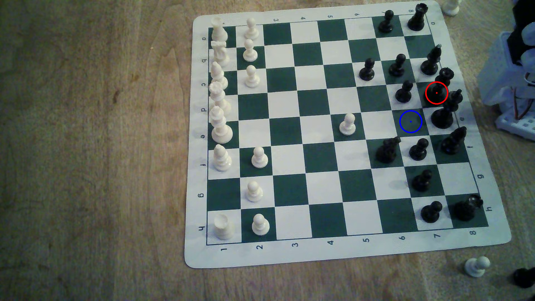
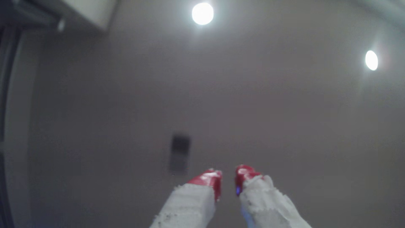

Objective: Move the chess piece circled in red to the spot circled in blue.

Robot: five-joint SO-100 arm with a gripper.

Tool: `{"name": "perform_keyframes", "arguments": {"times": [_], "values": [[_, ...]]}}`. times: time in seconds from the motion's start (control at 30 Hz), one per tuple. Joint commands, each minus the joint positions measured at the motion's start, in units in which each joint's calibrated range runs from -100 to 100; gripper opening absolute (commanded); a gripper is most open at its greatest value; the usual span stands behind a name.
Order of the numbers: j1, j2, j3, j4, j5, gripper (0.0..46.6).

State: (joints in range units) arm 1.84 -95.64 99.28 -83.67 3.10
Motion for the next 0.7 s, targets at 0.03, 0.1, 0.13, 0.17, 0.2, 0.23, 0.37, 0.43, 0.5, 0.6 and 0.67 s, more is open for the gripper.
{"name": "perform_keyframes", "arguments": {"times": [0.03,0.1,0.13,0.17,0.2,0.23,0.37,0.43,0.5,0.6,0.67], "values": [[-0.47,-0.11,0.72,17.82,3.17,0.2],[-0.4,-0.11,0.27,26.42,4.49,0.5],[-0.24,-0.11,-0.36,29.53,4.64,1.3],[0.07,-0.11,-1.45,33.62,4.64,1.7],[0.46,-0.11,-2.27,36.49,4.49,2.1],[0.93,-0.11,-4.44,43.04,4.35,3.3],[5.47,-0.11,-10.79,54.84,2.78,5.0],[9.15,-0.11,-20.04,69.91,-0.2,3.4],[8.99,0.91,-24.48,76.54,-0.15,3.9],[10.08,3.45,-34.18,95.95,-0.78,6.7],[10.94,6.85,-41.98,111.68,-2.34,9.1]]}}
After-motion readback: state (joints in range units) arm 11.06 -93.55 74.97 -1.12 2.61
